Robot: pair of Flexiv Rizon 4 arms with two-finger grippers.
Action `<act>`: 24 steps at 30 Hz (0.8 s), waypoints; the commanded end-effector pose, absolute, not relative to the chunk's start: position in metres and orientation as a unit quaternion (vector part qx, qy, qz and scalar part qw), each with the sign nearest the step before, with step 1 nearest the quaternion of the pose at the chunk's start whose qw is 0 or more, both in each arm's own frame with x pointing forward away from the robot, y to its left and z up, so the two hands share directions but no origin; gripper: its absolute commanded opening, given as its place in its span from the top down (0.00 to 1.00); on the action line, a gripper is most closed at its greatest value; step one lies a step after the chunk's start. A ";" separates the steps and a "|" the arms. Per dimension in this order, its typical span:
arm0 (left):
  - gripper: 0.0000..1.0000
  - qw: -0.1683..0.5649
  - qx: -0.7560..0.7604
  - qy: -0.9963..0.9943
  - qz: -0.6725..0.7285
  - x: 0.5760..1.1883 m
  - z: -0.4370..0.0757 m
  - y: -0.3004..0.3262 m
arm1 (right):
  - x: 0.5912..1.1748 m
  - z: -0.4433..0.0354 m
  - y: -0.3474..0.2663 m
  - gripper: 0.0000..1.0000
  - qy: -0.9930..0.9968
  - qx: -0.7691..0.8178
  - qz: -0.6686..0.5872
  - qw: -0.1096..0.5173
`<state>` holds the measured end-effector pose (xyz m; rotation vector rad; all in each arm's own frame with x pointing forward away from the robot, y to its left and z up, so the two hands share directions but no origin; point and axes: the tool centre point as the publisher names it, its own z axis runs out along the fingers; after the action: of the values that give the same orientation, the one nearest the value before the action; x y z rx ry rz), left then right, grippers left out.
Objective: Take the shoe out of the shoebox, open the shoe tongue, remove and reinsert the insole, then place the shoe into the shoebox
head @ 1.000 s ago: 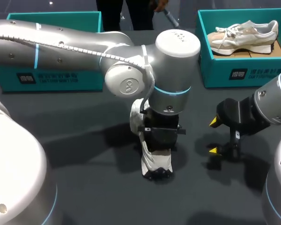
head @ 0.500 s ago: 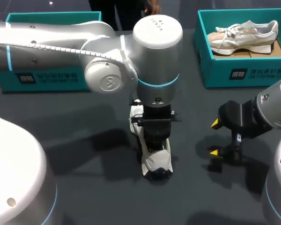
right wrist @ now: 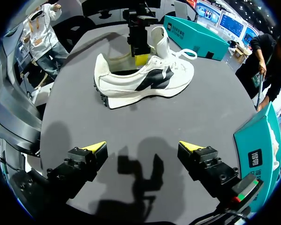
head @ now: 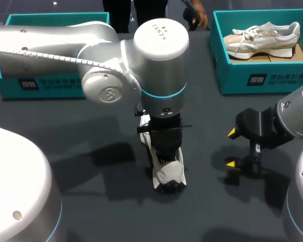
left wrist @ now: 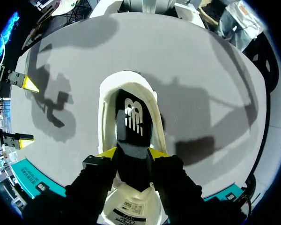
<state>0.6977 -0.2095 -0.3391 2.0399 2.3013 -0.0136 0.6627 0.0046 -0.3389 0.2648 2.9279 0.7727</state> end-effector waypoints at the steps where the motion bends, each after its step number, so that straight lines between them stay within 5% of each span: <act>1: 0.54 0.036 0.658 0.752 -0.003 0.700 -0.341 -0.209 | 0.660 -0.338 0.004 0.00 0.962 0.087 0.254 0.052; 8: 0.52 0.030 0.651 0.759 -0.005 0.708 -0.343 -0.209 | 0.660 -0.338 0.004 0.00 0.962 0.087 0.254 0.052; 12: 0.00 0.026 0.649 0.760 -0.006 0.709 -0.343 -0.209 | 0.660 -0.338 0.004 0.00 0.962 0.087 0.254 0.052; 24: 0.00 0.024 0.644 0.764 -0.021 0.719 -0.342 -0.209 | 0.660 -0.338 0.004 0.00 0.962 0.087 0.254 0.052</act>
<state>0.7141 -0.2110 -0.3404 1.9889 2.3664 -0.0450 0.6626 0.0044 -0.3386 0.2648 2.9280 0.7725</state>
